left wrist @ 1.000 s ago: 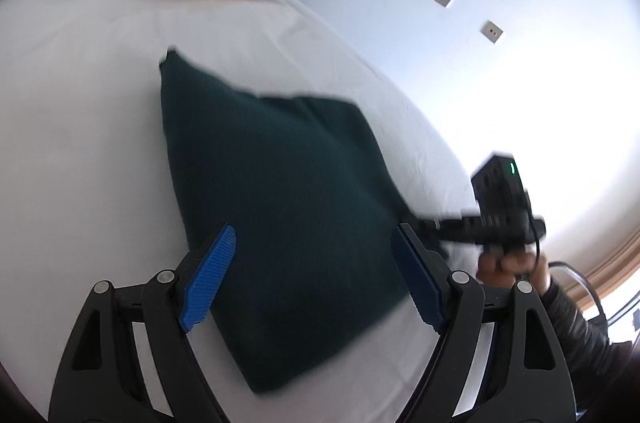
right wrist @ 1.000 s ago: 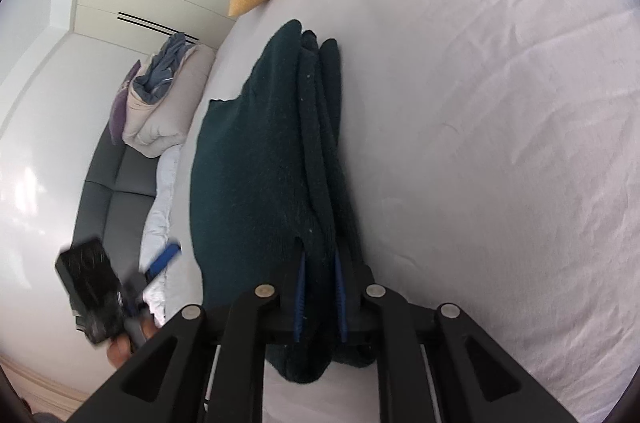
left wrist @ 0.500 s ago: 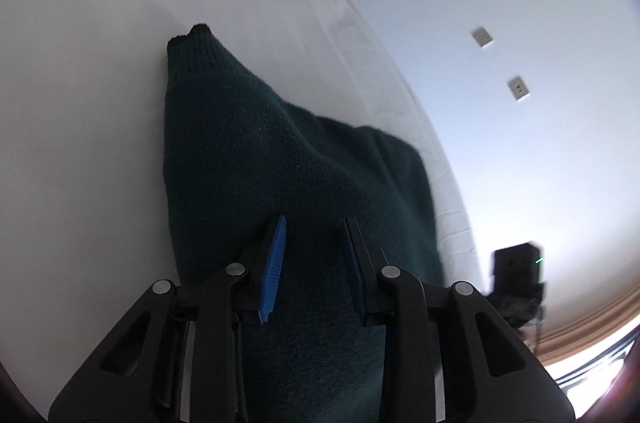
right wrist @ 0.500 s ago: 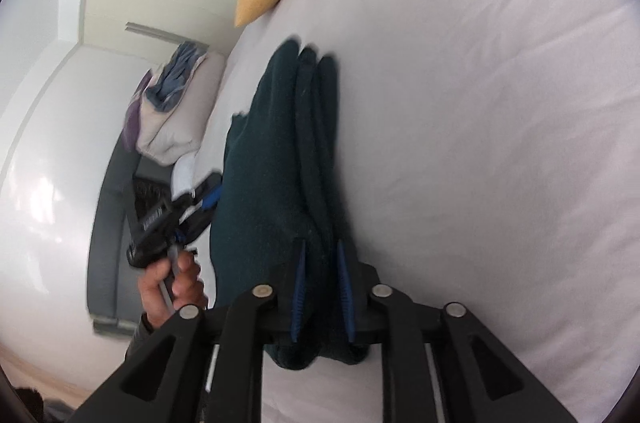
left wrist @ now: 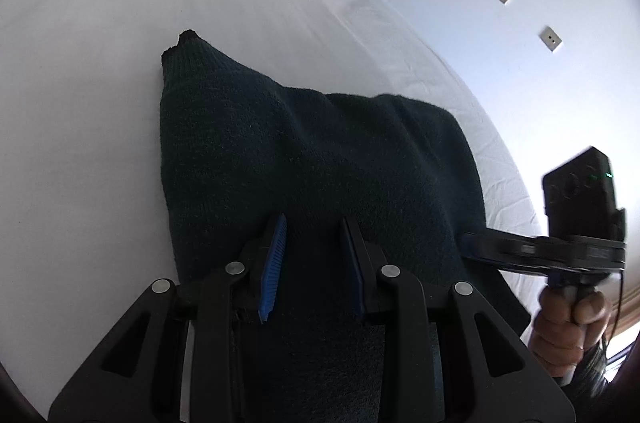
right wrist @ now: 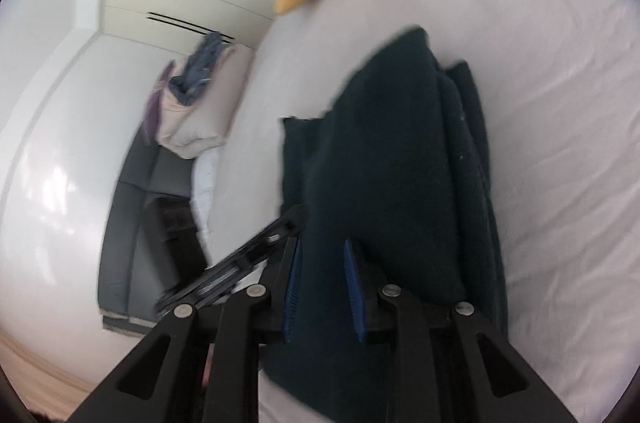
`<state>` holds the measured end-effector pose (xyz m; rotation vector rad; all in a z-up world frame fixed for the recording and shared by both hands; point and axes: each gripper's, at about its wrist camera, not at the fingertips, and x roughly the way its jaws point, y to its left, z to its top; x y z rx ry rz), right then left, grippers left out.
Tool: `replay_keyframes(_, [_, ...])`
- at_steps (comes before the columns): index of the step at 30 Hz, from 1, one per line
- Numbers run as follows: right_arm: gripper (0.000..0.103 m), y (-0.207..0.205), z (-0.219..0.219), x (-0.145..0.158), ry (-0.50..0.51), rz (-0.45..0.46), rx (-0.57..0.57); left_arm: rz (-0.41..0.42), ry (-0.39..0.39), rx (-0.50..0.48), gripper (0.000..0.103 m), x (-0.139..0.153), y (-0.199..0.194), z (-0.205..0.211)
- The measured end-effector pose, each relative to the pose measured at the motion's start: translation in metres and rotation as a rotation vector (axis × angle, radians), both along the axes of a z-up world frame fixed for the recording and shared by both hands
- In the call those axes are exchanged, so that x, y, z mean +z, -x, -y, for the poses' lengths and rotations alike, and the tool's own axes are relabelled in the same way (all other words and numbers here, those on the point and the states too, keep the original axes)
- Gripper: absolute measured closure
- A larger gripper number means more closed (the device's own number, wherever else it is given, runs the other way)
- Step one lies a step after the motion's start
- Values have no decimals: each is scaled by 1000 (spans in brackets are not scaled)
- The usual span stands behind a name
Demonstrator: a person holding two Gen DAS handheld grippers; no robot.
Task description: Fold small clothes
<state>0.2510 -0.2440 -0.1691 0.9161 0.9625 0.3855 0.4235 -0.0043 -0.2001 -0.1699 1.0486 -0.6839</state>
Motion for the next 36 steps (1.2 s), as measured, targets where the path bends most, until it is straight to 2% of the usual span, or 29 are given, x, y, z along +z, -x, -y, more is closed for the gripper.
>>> replay_keyframes(2, [103,1,6,-14,6,-44,-26,17,0,3,76,-1,3,2])
replay_keyframes(4, [103,4,16,-23,-46,-44,-46,44,-8,7,76,-4,7,6])
replay_keyframes(8, [103,17,31,-33,-89,-30,-73,121,-79,6,76,1,20,16])
replay_keyframes(12, [101,35,25,-14,-20,-12,-65,116,-50,39,75,16,38,-1])
replay_keyframes(17, [97,56,6,-12,14,-12,4,152,-23,7,75,23,84,-25])
replay_keyframes(21, [83,84,3,-12,-3,11,34,169,-55,-52,75,17,127,-41])
replay_keyframes(24, [75,108,2,-12,-22,21,52,125,-60,-75,75,8,147,-51])
replay_keyframes(25, [74,116,4,-12,-20,20,58,115,-51,-87,75,6,154,-55])
replay_keyframes(27, [58,132,2,-8,-1,19,86,87,-30,-100,75,3,168,-68])
replay_keyframes(29, [54,142,4,-3,39,18,96,49,1,-117,72,3,172,-76])
replay_keyframes(30, [48,147,6,2,72,19,87,14,19,-125,60,3,172,-82])
replay_keyframes(31, [47,150,13,7,87,24,71,-5,24,-127,44,4,172,-85])
replay_keyframes(34, [45,148,30,23,79,72,21,-11,87,-110,39,17,170,-105])
replay_keyframes(36, [32,134,44,31,77,87,-36,-11,132,-58,28,26,154,-116])
